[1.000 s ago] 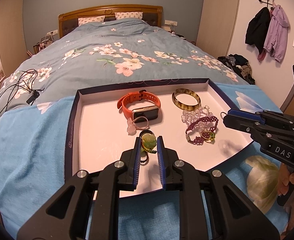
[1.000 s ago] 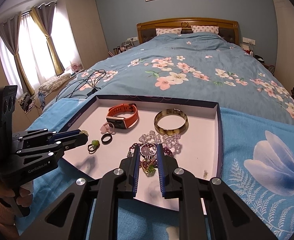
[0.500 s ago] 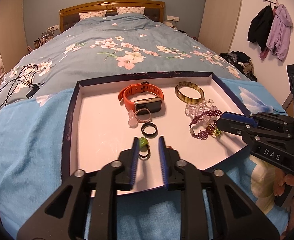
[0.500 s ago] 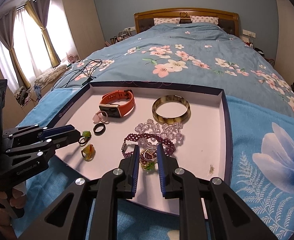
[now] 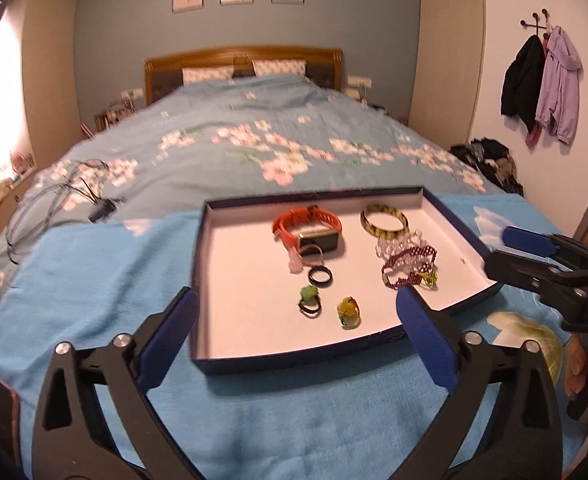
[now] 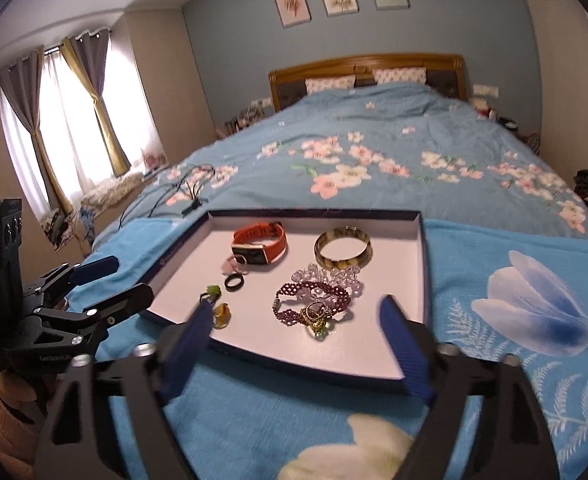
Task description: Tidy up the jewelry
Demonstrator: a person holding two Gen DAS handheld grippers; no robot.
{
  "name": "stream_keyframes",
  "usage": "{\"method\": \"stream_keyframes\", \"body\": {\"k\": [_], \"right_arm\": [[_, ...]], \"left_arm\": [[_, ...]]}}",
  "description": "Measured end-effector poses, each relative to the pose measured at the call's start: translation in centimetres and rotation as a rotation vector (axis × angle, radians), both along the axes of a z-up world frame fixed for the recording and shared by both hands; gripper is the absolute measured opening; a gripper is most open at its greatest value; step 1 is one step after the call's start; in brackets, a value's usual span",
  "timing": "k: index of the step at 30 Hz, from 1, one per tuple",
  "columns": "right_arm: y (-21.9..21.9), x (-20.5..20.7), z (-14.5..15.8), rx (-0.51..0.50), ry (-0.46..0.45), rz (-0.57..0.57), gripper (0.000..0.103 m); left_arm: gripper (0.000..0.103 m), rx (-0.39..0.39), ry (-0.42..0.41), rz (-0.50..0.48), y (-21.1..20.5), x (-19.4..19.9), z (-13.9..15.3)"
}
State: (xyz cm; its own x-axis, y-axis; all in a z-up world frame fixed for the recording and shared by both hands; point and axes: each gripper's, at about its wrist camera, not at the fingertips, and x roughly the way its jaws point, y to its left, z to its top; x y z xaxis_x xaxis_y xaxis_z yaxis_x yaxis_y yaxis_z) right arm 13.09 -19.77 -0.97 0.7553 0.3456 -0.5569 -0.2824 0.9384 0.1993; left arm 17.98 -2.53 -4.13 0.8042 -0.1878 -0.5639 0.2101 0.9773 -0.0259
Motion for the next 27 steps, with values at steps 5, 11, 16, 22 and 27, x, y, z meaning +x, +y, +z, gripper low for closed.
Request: {"method": "stream_keyframes", "body": {"k": [5, 11, 16, 22, 27], "right_arm": [[0.8, -3.2, 0.5, -0.043, -0.106, -0.025, 0.096], [1.2, -5.8, 1.0, -0.04, -0.203, -0.06, 0.097], [1.3, -7.2, 1.7, -0.062, -0.283, -0.104, 0.097], [1.2, -8.1, 1.8, -0.054, -0.301, -0.116, 0.096], [1.4, -8.8, 1.8, -0.052, -0.308, -0.12, 0.097]], "left_arm": [[0.098, 0.009, -0.085, 0.027, 0.7, -3.2, 1.3], [0.098, -0.038, -0.202, 0.067, 1.8, -7.1, 2.9], [0.098, -0.044, -0.261, 0.076, 2.1, -9.3, 3.5], [0.098, -0.02, -0.338, 0.097, 1.8, -12.1, 3.8], [0.098, -0.025, -0.355, 0.101, 1.6, -13.3, 3.9]]}}
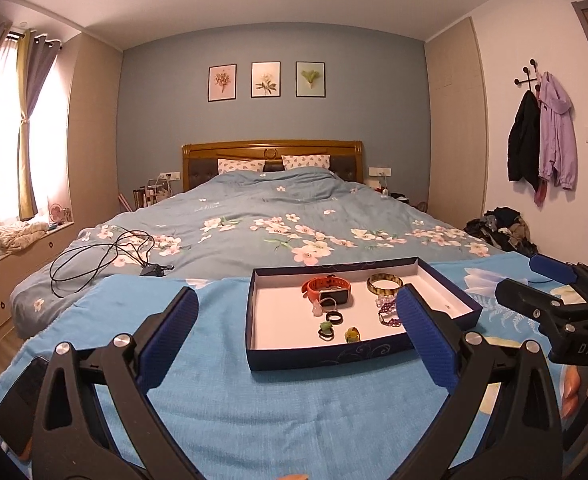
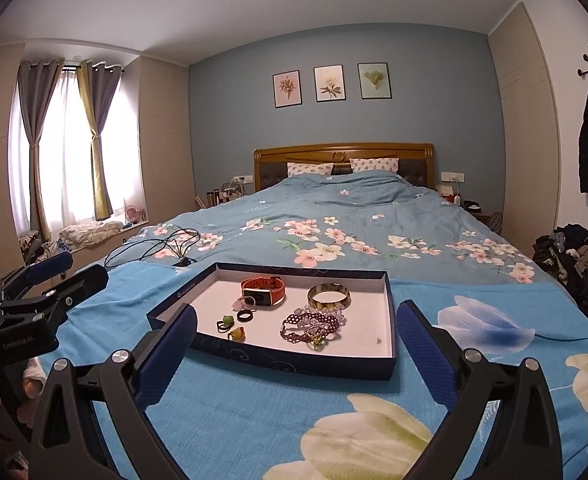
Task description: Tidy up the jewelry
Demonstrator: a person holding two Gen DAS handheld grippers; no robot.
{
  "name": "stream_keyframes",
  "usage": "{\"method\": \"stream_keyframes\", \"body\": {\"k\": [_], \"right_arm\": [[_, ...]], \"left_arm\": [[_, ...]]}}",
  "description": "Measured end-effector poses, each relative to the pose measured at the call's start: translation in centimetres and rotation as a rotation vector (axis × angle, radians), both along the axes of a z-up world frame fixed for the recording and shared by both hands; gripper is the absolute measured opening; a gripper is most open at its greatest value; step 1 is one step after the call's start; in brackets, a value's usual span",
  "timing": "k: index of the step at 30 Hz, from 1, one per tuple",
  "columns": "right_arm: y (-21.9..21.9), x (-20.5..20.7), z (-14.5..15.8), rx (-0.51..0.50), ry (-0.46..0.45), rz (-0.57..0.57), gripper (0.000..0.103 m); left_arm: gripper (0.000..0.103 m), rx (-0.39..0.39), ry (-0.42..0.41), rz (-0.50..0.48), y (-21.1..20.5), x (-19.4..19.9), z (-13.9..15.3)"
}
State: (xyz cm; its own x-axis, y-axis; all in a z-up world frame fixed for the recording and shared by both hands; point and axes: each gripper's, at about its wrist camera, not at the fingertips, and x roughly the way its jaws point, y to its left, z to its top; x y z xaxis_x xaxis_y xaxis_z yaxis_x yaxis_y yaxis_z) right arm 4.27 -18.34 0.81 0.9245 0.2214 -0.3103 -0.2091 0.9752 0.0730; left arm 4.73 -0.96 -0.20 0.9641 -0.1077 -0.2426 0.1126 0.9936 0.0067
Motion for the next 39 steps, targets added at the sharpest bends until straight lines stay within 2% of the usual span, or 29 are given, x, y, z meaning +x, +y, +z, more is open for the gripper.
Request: {"method": "stream_keyframes", "body": {"k": [9, 39], "right_arm": [[0.2, -1.1, 0.2, 0.0, -0.016, -0.001, 0.097], [0.2, -1.4, 0.6, 0.014, -0.047, 0.009, 0.096]], "left_arm": [[0.098, 0.007, -0.042, 0.012, -0.3, -1.6, 0.5], [0.098, 0.003, -0.062, 0.02, -0.6, -2.2, 0.6]]}}
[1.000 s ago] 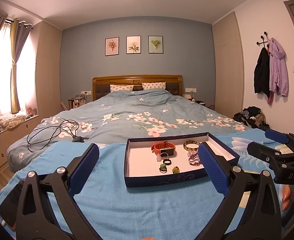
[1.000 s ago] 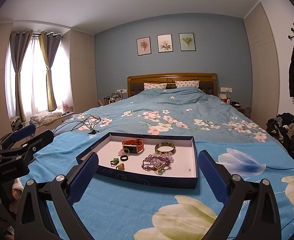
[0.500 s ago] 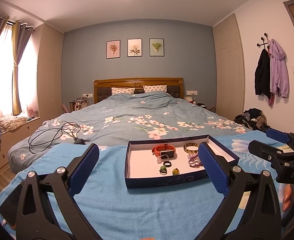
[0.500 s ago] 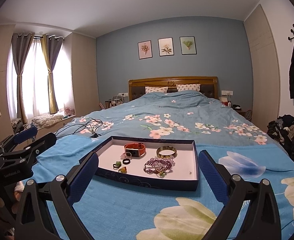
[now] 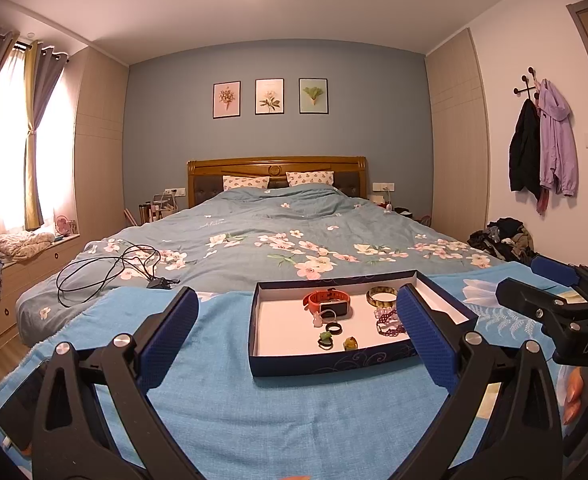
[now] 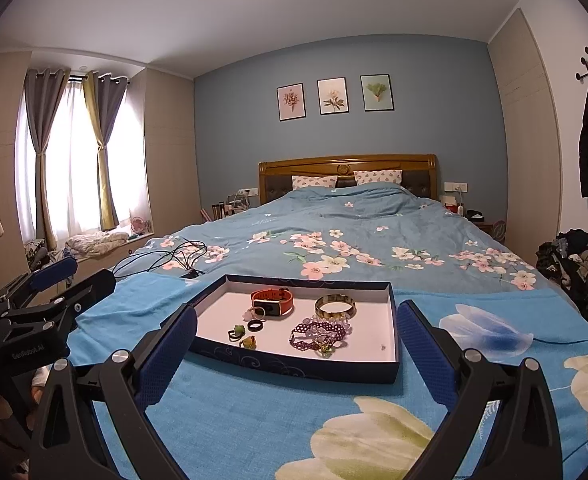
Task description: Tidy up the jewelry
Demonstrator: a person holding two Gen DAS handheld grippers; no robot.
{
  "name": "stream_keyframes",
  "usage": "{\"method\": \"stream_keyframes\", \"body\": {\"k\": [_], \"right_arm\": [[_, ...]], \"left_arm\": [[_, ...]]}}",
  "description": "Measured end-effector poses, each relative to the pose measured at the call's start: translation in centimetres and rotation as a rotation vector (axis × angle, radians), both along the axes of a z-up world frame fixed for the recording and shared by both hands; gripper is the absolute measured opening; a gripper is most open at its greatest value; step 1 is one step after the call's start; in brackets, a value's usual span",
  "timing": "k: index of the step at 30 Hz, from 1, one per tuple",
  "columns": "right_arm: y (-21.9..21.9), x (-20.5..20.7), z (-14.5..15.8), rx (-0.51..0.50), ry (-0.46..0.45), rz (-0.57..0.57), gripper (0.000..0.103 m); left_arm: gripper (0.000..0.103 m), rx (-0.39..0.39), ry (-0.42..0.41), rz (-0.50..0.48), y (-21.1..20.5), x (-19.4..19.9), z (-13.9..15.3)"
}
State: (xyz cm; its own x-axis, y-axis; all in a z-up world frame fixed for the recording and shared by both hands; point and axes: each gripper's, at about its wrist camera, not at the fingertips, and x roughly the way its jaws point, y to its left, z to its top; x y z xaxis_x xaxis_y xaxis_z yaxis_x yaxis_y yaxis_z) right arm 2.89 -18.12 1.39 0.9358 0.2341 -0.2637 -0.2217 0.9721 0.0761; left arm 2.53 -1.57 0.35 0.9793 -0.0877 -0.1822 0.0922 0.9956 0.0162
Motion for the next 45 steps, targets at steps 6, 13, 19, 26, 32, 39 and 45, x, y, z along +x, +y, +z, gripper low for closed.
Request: {"method": "stream_keyframes", "body": {"k": [6, 13, 19, 26, 32, 39, 45], "right_arm": [[-0.08, -0.05, -0.04, 0.002, -0.001, -0.001, 0.096], [-0.08, -0.04, -0.04, 0.001, -0.001, 0.0, 0.097], [-0.08, -0.05, -0.05, 0.0, -0.002, -0.002, 0.097], [-0.05, -0.06, -0.06, 0.002, -0.001, -0.001, 0.096], [-0.08, -0.05, -0.06, 0.002, 0.001, -0.001, 0.097], [-0.04, -0.16, -0.08, 0.001, 0.001, -0.002, 0.096], [-0.09, -0.17, -0.09, 0.002, 0.003, -0.002, 0.096]], "left_arm": [[0.098, -0.006, -0.002, 0.0, 0.1, -0.02, -0.05], [0.098, -0.005, -0.001, 0.001, 0.05, -0.02, -0.06], [0.098, -0.005, 0.0, 0.001, 0.06, -0.02, -0.12], [0.098, -0.006, -0.001, 0.003, 0.05, 0.0, -0.13], [0.098, -0.006, 0.0, 0.003, 0.09, 0.02, -0.14], [0.098, -0.009, 0.003, 0.0, 0.05, 0.12, -0.23], [0.098, -0.009, 0.006, 0.002, -0.03, 0.22, -0.37]]}}
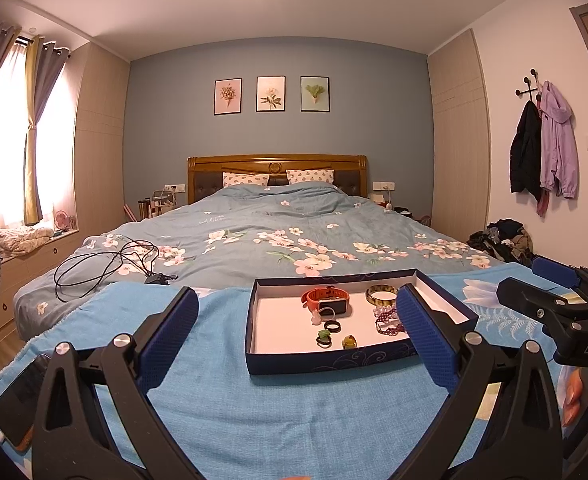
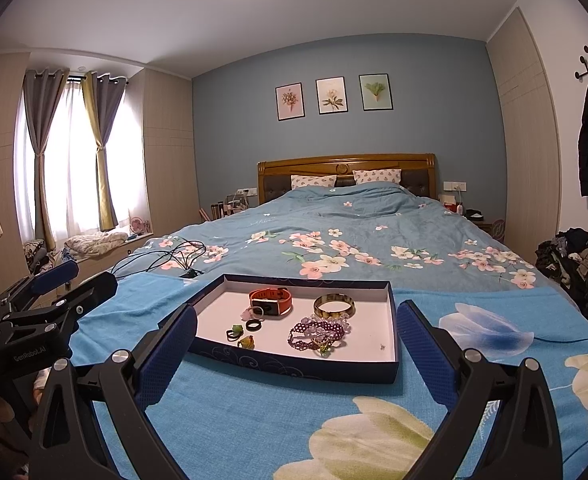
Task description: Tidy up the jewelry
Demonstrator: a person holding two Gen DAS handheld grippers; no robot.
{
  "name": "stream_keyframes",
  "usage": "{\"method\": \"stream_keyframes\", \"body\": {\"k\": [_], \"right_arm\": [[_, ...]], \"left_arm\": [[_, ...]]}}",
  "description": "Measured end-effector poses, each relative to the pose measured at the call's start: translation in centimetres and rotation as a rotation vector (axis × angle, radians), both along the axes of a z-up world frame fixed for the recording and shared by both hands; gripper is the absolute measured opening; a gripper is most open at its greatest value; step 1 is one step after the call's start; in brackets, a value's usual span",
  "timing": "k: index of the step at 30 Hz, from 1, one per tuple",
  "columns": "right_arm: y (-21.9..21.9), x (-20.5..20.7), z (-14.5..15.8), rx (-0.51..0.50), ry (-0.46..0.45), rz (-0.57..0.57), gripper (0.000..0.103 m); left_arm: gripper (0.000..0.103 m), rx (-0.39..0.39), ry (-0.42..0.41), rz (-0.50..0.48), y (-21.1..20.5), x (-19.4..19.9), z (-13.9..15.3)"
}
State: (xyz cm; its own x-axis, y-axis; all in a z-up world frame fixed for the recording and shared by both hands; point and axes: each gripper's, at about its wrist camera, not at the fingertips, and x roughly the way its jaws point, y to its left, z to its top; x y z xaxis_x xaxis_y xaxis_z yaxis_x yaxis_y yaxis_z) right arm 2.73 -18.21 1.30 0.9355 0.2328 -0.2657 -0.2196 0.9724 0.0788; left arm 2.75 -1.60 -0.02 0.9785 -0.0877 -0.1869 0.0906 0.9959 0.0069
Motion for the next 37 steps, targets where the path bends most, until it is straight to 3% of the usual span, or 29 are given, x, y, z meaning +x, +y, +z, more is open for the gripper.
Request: {"method": "stream_keyframes", "body": {"k": [28, 32, 37], "right_arm": [[0.1, 0.1, -0.1, -0.004, 0.005, 0.002, 0.097], [-0.2, 0.5, -0.2, -0.018, 0.031, -0.001, 0.097], [-2.7, 2.7, -1.0, -0.059, 0.165, -0.047, 0.097]], "left_arm": [[0.098, 0.0, -0.008, -0.002, -0.2, 0.2, -0.3], [0.098, -0.026, 0.045, -0.006, 0.2, 1.1, -0.5], [0.098, -0.033, 0.143, 0.003, 1.2, 2.9, -1.4]]}}
